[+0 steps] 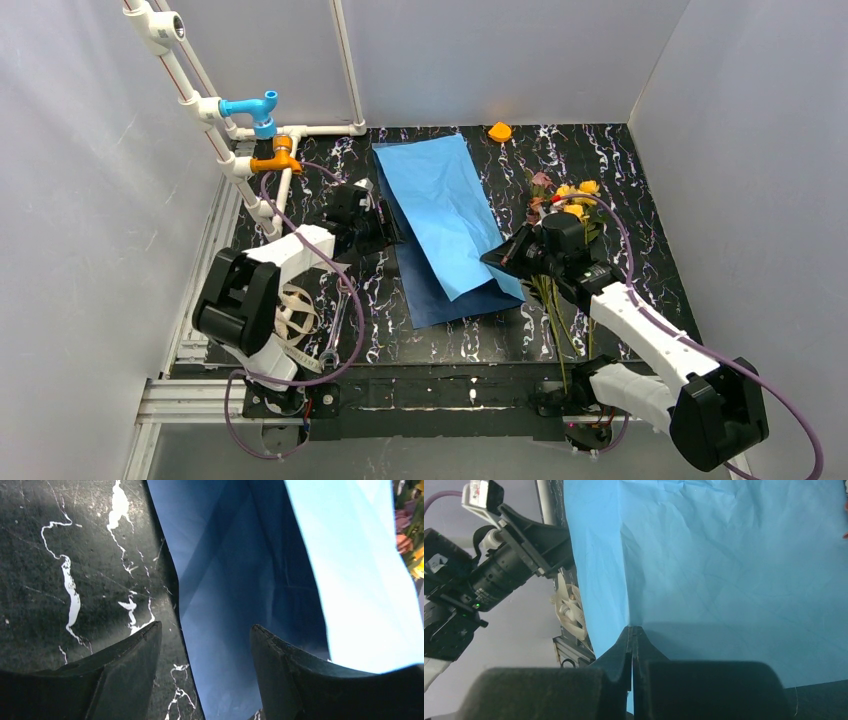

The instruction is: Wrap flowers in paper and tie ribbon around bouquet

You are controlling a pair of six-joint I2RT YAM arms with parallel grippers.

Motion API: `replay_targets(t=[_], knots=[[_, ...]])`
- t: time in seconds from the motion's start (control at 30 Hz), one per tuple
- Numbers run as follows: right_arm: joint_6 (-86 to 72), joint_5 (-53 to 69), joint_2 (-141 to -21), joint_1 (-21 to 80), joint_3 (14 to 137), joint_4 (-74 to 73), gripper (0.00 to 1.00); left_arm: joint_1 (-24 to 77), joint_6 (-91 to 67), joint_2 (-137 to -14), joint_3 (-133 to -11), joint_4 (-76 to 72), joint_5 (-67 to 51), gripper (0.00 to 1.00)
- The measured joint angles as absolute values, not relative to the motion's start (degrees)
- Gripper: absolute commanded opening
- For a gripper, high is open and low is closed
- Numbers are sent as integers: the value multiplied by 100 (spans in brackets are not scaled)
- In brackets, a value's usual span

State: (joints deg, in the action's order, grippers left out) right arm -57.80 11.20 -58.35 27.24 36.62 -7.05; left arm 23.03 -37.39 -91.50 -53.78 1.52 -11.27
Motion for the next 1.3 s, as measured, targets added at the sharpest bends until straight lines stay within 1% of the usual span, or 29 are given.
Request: replay_targets(t=[0.37,0.47,0.67,0.77,0.8,0.9,1.3], knots=[[-5732,1546,-5946,2438,3828,-735,1,2178,-3489,-10005,-5664,-150,-1105,57],[-5688,1653,-5994,2410,3896,-746,1,2152,-3452,-10239,-5815,-235,-1127,49],[-5664,1837,-6117,2370,3913,-757,1,2132,-3317,-10656,-6206,-368,-1271,45],[-5655,1872,-6125,2338,3913,-764,1,2132,-3256,-10818,-6366,-427,-1378,33],[-5647,1890,-6125,2331,3913,-764,1,2132,-3236,-10860,-6403,-438,-1417,23],[-5623,1953,-6139,2320,3913,-766,1,2126,-3197,-10991,-6469,-473,-1570,0],[-5529,2056,-6331,2222,4051,-937,1,2115,-3334,-10989,-6475,-631,-2058,0]])
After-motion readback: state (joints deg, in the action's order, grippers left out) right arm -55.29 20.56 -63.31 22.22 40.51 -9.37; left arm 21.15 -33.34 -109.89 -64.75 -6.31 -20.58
